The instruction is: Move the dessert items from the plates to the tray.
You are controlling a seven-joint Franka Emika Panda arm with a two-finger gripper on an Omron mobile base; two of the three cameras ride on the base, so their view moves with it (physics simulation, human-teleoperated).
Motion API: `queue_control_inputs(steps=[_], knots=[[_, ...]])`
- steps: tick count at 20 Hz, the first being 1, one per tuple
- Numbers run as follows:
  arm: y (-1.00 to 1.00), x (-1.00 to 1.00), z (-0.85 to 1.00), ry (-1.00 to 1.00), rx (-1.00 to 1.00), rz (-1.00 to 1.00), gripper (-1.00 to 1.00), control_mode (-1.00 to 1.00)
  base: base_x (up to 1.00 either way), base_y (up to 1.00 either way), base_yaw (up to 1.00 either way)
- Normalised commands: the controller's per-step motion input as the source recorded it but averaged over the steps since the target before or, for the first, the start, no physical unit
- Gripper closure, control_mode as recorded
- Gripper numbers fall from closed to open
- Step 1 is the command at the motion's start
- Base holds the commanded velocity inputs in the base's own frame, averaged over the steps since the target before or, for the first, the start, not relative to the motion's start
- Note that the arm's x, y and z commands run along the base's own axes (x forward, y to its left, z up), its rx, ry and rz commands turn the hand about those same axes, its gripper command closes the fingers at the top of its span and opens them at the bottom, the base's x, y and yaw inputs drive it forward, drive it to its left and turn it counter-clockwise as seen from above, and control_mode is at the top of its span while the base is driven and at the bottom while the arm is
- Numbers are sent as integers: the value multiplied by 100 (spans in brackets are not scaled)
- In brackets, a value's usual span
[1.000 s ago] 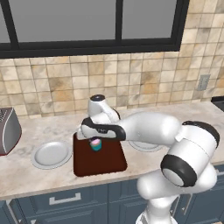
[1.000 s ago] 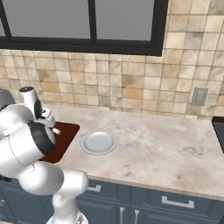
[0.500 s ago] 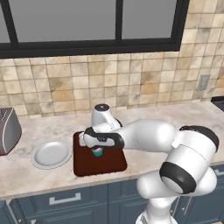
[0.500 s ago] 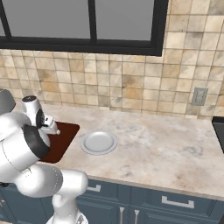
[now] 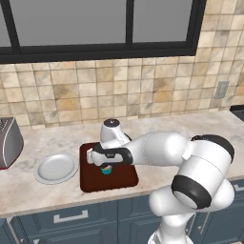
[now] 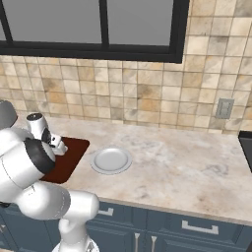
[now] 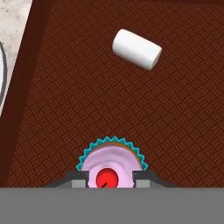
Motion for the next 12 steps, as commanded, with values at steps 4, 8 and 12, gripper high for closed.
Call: queue_control_inputs(steps=[4,8,12], knots=[[0,0,0,0,0,0,-100,-100,0,0,0],[0,-1,0,0,0,0,-100,-100,0,0,0],[0,0,0,0,0,0,-100,-100,0,0,0]])
